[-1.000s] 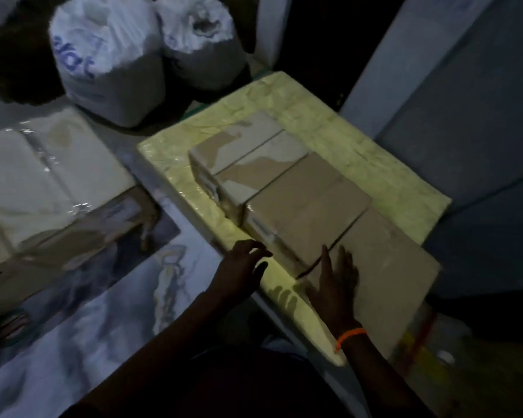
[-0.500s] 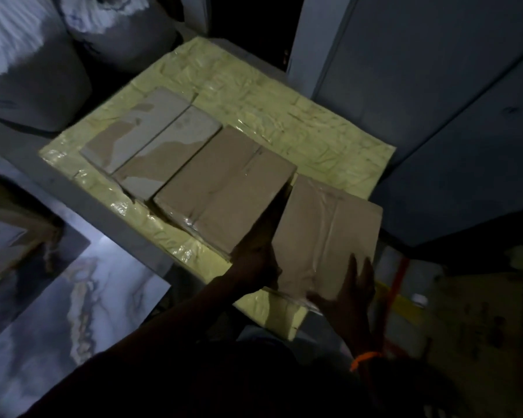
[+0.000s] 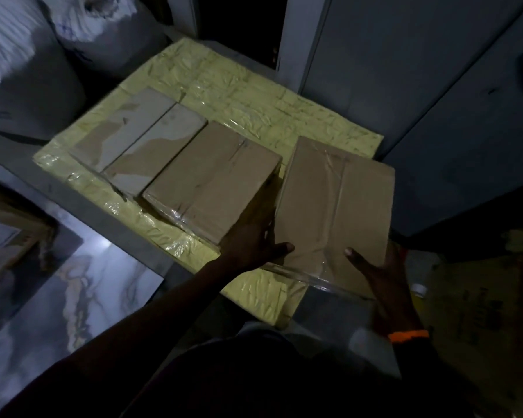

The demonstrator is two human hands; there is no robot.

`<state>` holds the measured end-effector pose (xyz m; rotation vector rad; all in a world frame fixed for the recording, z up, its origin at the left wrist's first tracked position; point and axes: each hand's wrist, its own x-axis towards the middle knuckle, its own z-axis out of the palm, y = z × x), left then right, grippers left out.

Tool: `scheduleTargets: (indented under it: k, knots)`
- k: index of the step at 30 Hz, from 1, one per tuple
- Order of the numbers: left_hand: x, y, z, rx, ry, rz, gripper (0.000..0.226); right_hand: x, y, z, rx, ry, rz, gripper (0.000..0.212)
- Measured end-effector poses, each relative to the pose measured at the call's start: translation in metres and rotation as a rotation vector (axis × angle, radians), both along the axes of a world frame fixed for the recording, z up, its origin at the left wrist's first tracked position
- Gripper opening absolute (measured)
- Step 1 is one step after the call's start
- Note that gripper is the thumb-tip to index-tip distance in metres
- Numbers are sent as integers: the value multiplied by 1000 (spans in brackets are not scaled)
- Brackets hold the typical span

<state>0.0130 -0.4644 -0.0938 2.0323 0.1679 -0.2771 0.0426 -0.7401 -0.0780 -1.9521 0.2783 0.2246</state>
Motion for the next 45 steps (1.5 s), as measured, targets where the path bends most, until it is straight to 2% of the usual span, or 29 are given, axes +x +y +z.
scheduleTargets:
  k: [4,8,12,17,21,24,26,30,35,41,45]
  knots:
    - [-20,17,36,-92,-131,77,94,-5,8,38,18,-84,62,81]
    - [-73,58,64,-124,-236,338,94,-19,57,71,121,-157,247,80]
    - [-157,99,78,-132,-301,622,82,-41,125,88,139,-191,472,78]
    - [-277,127,67,-121,-317,962,76,-89,213,70,201,-138,789,72]
    - [-364,128,38,-142,-267,1220,79,-134,274,46,179,-65,1025,77]
    - [-410,120,23,-147,-258,1409,69,-167,312,33,141,-26,1203,68]
    - [-431,116,14,-169,-254,1493,64,-184,332,21,137,9,1295,72]
    - [-458,113,-5,-217,-258,1560,61,-205,358,3,90,8,1427,78]
    - [-461,109,-16,-189,-254,1606,59,-208,374,-13,63,41,1513,69]
    - [-465,105,-34,-124,-198,1605,81,-202,378,-26,39,38,1514,67]
    - [-465,113,-36,-94,-161,1625,56,-198,379,-35,32,26,1488,67]
